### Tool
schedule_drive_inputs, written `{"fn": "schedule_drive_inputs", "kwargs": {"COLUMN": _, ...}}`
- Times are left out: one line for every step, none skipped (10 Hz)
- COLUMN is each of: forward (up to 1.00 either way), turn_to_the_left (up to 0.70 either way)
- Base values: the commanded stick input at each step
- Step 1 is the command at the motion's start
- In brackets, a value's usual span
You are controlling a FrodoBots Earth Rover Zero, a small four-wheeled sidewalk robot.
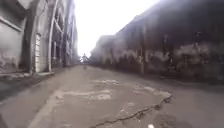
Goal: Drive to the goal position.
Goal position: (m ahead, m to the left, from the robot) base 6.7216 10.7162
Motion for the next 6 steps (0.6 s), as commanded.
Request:
{"fn": "schedule_drive_inputs", "kwargs": {"forward": 0.70, "turn_to_the_left": 0.00}}
{"fn": "schedule_drive_inputs", "kwargs": {"forward": 0.70, "turn_to_the_left": 0.00}}
{"fn": "schedule_drive_inputs", "kwargs": {"forward": 0.70, "turn_to_the_left": 0.00}}
{"fn": "schedule_drive_inputs", "kwargs": {"forward": 0.70, "turn_to_the_left": 0.00}}
{"fn": "schedule_drive_inputs", "kwargs": {"forward": 0.70, "turn_to_the_left": 0.00}}
{"fn": "schedule_drive_inputs", "kwargs": {"forward": 0.70, "turn_to_the_left": 0.00}}
